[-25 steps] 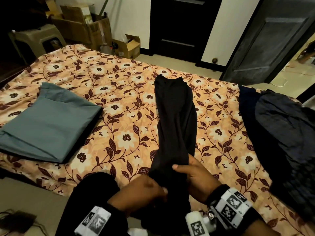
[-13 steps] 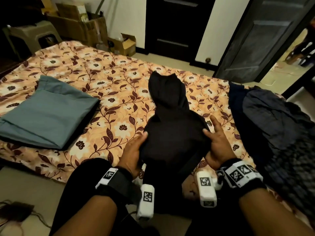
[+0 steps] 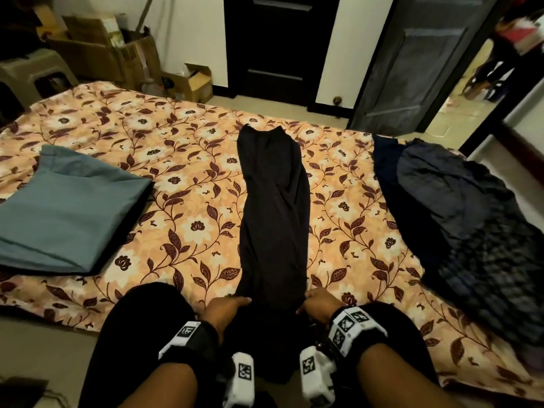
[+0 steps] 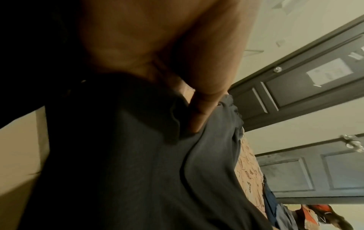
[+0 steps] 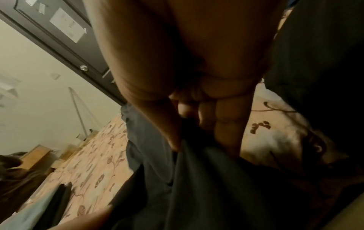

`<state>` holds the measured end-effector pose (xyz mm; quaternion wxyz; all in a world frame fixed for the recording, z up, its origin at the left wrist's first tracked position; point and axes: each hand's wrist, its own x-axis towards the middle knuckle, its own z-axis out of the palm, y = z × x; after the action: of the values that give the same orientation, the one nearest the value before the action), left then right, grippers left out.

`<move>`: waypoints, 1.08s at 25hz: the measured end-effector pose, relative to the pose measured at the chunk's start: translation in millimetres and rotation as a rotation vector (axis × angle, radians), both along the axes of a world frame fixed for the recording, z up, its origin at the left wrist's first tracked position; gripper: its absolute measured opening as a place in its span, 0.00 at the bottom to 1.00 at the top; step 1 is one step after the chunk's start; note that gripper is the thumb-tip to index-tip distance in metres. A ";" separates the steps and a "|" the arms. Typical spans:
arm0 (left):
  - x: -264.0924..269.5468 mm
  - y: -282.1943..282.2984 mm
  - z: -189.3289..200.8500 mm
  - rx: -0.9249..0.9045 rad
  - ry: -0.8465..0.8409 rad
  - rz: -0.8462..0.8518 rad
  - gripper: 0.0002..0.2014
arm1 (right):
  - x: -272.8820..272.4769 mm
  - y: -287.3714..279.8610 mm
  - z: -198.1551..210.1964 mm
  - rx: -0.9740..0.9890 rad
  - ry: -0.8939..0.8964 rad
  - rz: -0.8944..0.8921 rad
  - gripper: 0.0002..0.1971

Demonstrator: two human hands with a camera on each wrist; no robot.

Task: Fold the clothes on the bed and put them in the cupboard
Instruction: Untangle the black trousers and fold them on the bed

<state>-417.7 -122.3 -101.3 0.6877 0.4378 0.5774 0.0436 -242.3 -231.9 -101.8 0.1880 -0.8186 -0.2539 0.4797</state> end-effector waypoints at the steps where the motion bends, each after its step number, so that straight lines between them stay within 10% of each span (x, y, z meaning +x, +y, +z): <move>1: -0.8 1.3 -5.9 0.016 -0.006 0.010 0.06 | -0.4 1.6 -9.4 0.058 -0.016 -0.102 0.12; 4: 1.4 4.7 -15.5 0.038 -0.070 0.008 0.11 | -4.7 1.5 -25.0 0.209 0.110 -0.388 0.11; 11: 6.2 1.0 -7.6 -0.123 -0.182 -0.177 0.18 | -8.6 -1.2 10.6 0.290 0.298 -0.308 0.11; 16: 9.8 -6.5 7.0 -0.218 -0.397 -0.008 0.14 | -15.5 -6.2 76.1 0.541 0.129 -0.112 0.09; 21: 2.7 -4.0 60.3 -0.154 -0.437 -0.076 0.17 | -18.9 -13.6 130.8 0.473 -0.591 0.075 0.16; 27: -16.2 21.5 172.5 0.125 -0.818 -0.021 0.17 | 7.3 -12.8 158.4 0.886 0.192 -0.610 0.08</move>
<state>-433.9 -100.8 71.1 0.8331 0.4312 0.2484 0.2417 -235.0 -244.7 56.6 0.6677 -0.6503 -0.1643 0.3231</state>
